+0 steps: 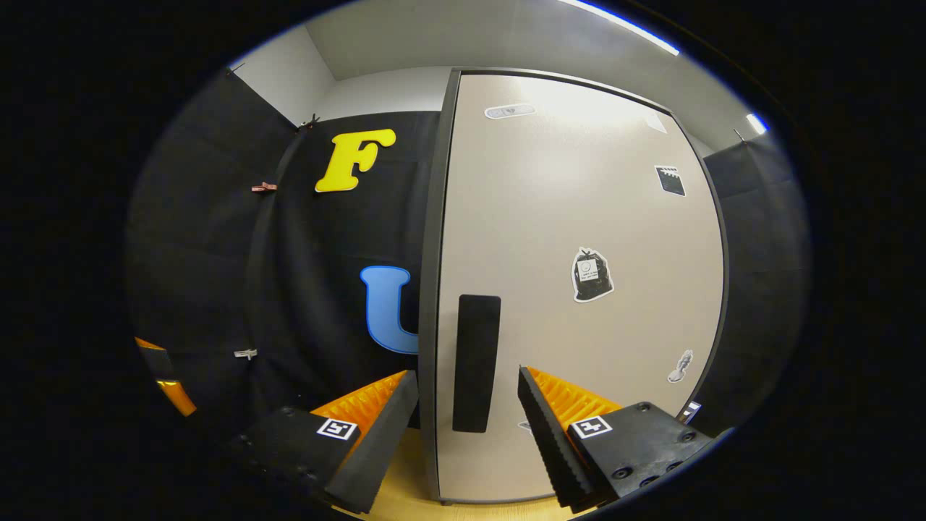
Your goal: Open the cabinet door with the right hand, grasp the bottle in the cabinet with the left hand and place it on the coaster, then close the cabinet door with the right hand.
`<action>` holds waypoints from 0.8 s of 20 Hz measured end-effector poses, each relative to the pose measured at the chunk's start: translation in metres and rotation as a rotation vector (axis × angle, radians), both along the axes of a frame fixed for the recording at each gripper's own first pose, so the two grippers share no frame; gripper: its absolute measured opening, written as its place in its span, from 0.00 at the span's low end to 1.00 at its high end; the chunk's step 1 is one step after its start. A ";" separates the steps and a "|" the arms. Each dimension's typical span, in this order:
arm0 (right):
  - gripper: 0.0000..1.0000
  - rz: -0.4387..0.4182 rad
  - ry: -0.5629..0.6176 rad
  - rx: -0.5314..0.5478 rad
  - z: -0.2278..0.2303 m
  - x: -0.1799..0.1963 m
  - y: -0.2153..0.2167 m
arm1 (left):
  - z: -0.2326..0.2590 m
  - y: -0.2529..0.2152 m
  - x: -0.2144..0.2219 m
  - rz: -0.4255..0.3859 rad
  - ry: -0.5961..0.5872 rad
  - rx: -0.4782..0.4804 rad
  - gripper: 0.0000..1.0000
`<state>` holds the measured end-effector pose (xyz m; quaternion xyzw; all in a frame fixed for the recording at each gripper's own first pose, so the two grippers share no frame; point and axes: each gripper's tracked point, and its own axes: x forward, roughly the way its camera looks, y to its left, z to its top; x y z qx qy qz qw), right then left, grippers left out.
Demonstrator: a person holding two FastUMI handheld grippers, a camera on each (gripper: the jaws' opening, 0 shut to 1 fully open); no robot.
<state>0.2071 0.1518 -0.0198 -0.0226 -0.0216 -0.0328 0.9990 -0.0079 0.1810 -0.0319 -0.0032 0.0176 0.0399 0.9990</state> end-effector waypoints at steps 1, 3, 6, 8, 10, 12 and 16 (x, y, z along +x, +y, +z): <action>0.88 -0.013 0.003 -0.002 -0.002 0.006 -0.002 | -0.002 0.004 0.003 -0.001 0.002 -0.007 0.88; 0.84 -0.019 0.020 0.014 -0.008 0.017 -0.001 | -0.005 0.012 0.009 0.003 0.010 -0.020 0.88; 0.69 -0.065 0.022 0.021 -0.011 0.025 -0.010 | -0.012 0.019 0.015 0.012 0.022 -0.022 0.88; 0.53 -0.035 0.023 0.028 -0.011 0.026 -0.002 | -0.015 0.019 0.018 0.003 0.028 -0.022 0.88; 0.53 -0.057 0.010 0.019 -0.008 0.026 -0.005 | -0.015 0.019 0.019 -0.002 0.031 -0.026 0.88; 0.38 -0.056 0.010 0.017 -0.010 0.027 -0.004 | -0.014 0.018 0.018 -0.006 0.029 -0.023 0.88; 0.29 -0.062 0.019 0.019 -0.011 0.026 -0.005 | -0.015 0.017 0.014 -0.001 0.024 -0.021 0.88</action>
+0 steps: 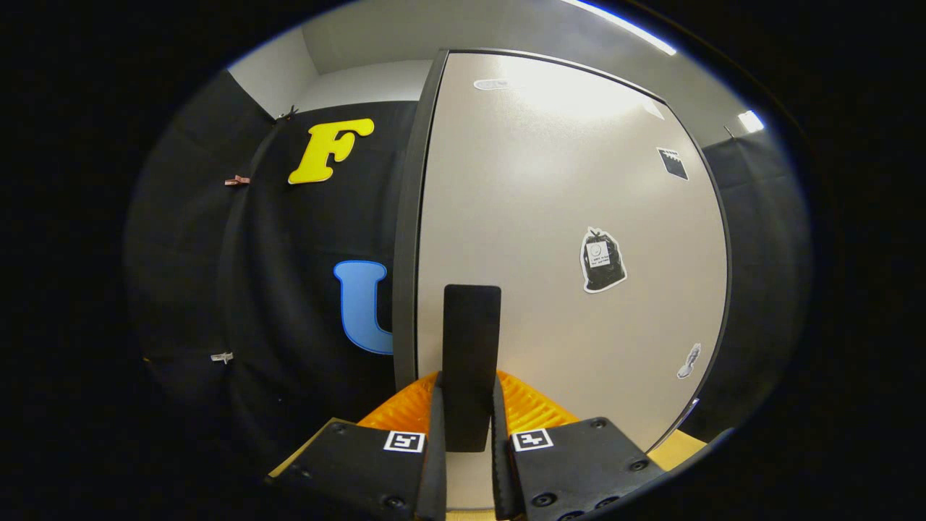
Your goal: Open the cabinet door with the right hand, grasp the bottle in the cabinet with the left hand and place it on the coaster, then close the cabinet door with the right hand.
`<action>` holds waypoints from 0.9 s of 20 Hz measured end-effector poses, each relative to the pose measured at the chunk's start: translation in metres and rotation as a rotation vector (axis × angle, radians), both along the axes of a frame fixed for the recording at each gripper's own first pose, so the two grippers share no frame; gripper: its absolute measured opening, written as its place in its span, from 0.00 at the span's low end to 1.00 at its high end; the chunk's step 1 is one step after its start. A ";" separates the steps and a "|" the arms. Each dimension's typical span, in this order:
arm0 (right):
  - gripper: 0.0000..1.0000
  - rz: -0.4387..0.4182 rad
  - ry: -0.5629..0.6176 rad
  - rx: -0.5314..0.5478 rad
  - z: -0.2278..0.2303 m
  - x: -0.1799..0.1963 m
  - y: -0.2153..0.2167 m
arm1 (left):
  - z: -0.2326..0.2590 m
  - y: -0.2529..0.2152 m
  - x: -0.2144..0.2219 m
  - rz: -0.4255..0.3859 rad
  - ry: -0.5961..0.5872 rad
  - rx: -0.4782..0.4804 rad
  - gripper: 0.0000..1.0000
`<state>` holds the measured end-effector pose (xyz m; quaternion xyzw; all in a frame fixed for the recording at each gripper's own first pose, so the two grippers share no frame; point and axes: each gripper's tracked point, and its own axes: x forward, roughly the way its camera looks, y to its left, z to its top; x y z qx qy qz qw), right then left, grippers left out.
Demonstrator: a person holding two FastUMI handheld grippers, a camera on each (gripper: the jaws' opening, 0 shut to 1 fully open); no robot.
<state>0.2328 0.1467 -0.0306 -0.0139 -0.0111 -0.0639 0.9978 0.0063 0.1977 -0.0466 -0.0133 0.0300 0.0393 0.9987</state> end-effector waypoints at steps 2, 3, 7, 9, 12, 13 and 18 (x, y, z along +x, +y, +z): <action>0.29 0.000 0.004 -0.007 0.000 0.000 -0.001 | 0.000 0.000 -0.003 0.002 -0.002 -0.010 0.88; 0.19 0.004 0.005 -0.011 0.000 0.002 0.000 | -0.001 0.003 -0.005 0.008 0.000 -0.013 0.88; 0.19 0.043 0.023 -0.008 0.001 -0.011 0.002 | 0.004 0.005 -0.009 0.026 -0.007 -0.010 0.88; 0.19 0.067 0.030 -0.004 0.001 -0.022 0.003 | 0.007 0.003 -0.011 0.027 -0.015 0.000 0.88; 0.19 0.100 0.042 0.007 0.002 -0.047 0.001 | 0.009 -0.010 -0.021 0.018 -0.022 0.006 0.88; 0.19 0.108 0.045 0.005 0.003 -0.055 0.000 | 0.008 -0.016 -0.025 0.012 -0.021 0.007 0.88; 0.19 0.153 0.075 0.036 0.008 -0.087 -0.003 | 0.016 -0.031 -0.026 -0.026 -0.027 0.016 0.88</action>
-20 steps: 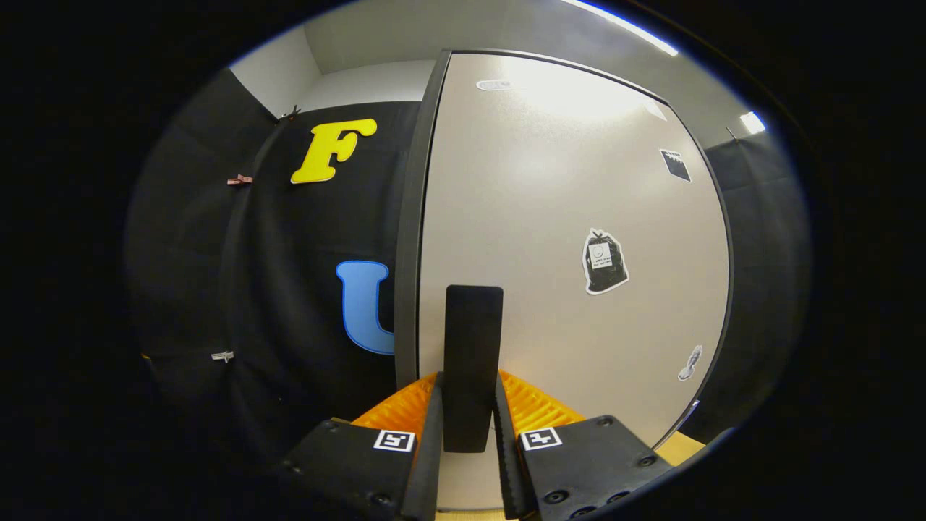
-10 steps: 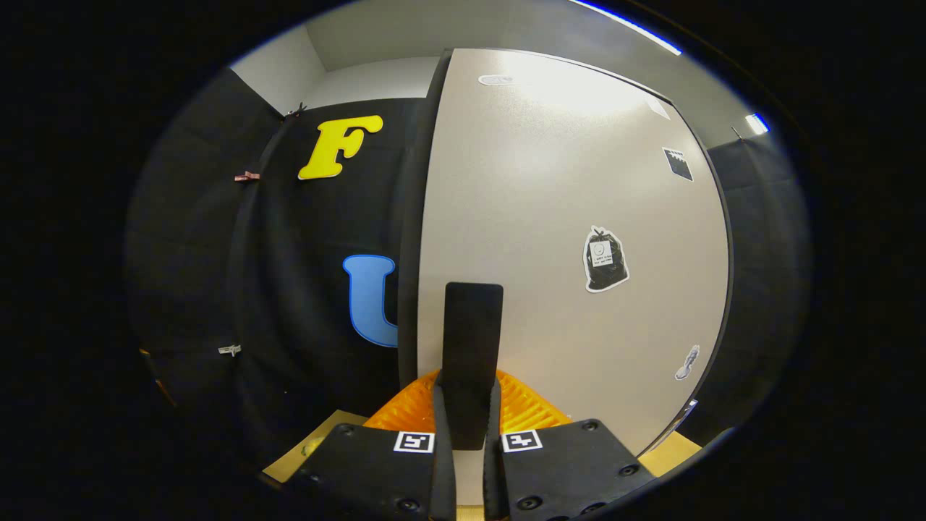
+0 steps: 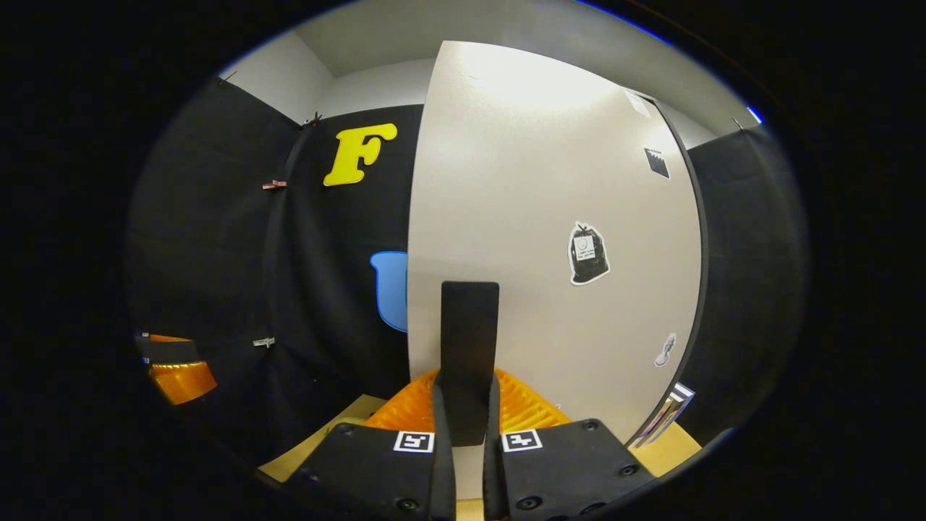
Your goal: Open the cabinet door with the right hand, grasp the bottle in the cabinet with the left hand and place it on the coaster, then close the cabinet door with the right hand.
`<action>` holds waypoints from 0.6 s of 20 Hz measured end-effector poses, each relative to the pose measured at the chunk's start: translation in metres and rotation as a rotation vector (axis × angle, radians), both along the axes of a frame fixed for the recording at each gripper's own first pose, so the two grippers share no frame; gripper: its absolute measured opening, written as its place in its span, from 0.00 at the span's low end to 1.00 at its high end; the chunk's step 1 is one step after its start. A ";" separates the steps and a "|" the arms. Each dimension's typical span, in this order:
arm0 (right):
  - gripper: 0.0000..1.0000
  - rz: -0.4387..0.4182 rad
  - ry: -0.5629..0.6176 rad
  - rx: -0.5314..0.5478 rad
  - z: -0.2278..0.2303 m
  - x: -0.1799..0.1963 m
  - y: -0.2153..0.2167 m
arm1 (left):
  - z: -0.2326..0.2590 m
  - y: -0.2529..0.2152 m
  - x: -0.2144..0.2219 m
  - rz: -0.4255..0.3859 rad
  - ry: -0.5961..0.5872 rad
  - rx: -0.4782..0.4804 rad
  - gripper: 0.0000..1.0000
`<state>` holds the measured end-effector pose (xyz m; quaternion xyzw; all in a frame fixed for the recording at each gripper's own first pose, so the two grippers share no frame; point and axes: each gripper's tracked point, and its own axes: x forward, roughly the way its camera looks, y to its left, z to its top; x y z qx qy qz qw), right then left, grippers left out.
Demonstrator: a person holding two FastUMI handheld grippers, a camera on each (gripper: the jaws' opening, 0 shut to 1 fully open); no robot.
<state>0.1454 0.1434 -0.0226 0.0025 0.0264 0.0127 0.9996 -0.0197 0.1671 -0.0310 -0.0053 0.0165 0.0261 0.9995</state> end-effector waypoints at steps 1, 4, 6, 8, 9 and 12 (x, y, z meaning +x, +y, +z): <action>0.19 0.005 0.003 0.003 0.001 -0.006 -0.001 | 0.002 -0.004 0.000 -0.011 -0.004 0.003 0.88; 0.19 0.007 0.007 0.004 0.005 -0.019 -0.003 | 0.004 -0.020 -0.002 -0.041 -0.013 0.007 0.87; 0.19 0.004 0.010 0.008 0.007 -0.034 -0.008 | 0.006 -0.030 -0.003 -0.060 -0.015 0.009 0.88; 0.19 0.000 0.019 0.004 0.006 -0.050 -0.018 | 0.007 -0.032 0.000 -0.076 -0.018 0.014 0.88; 0.19 -0.003 0.024 0.004 0.006 -0.057 -0.023 | 0.008 -0.039 0.000 -0.085 -0.021 0.015 0.88; 0.19 -0.008 0.040 0.010 0.007 -0.076 -0.036 | 0.010 -0.056 0.000 -0.117 -0.035 0.009 0.87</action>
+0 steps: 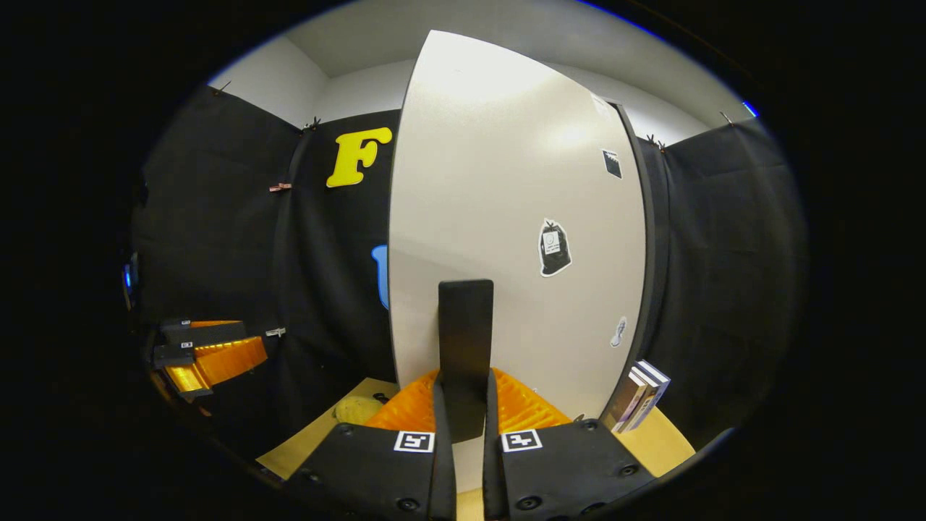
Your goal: Open the cabinet door with the right hand, grasp the bottle in the cabinet with the left hand and place it on the coaster, then close the cabinet door with the right hand.
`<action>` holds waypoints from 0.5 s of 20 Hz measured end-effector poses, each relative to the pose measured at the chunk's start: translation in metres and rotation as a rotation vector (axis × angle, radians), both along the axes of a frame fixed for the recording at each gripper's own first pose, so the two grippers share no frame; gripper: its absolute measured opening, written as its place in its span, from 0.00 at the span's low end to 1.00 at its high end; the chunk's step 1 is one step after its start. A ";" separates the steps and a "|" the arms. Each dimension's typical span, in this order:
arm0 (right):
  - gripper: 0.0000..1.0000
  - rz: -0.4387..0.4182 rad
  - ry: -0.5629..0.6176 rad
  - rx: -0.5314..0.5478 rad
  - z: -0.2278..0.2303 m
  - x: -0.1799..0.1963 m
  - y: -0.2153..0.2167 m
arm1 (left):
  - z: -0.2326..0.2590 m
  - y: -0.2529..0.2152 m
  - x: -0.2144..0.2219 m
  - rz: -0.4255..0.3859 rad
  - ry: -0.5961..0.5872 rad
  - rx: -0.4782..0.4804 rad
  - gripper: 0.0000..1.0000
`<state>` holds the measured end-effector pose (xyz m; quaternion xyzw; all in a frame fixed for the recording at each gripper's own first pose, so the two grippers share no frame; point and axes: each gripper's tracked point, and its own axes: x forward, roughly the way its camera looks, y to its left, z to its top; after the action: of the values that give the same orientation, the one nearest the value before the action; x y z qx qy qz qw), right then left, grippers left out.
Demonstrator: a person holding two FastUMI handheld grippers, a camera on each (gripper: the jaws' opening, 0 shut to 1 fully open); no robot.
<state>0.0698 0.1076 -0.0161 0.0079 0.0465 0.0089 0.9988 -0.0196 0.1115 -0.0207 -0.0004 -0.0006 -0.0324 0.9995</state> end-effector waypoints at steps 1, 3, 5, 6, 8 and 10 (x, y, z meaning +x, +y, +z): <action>0.19 -0.005 0.006 0.000 0.000 -0.007 -0.005 | 0.001 -0.006 0.002 -0.016 -0.002 -0.001 0.88; 0.19 -0.022 0.010 -0.010 0.001 -0.021 -0.016 | 0.002 -0.021 0.008 -0.055 -0.004 0.000 0.88; 0.18 -0.050 0.015 -0.010 0.003 -0.035 -0.031 | 0.000 -0.037 0.014 -0.101 0.000 0.007 0.88; 0.18 -0.067 0.025 0.000 0.002 -0.043 -0.040 | -0.002 -0.044 0.019 -0.121 0.003 0.009 0.88; 0.18 -0.098 0.040 0.024 0.003 -0.057 -0.059 | -0.008 -0.060 0.030 -0.156 0.018 -0.001 0.88; 0.18 -0.124 0.041 0.031 0.004 -0.072 -0.076 | -0.010 -0.081 0.042 -0.194 0.024 -0.019 0.88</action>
<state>-0.0018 0.0317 -0.0124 0.0264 0.0662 -0.0523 0.9961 0.0224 0.0306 -0.0305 -0.0101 0.0112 -0.1289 0.9915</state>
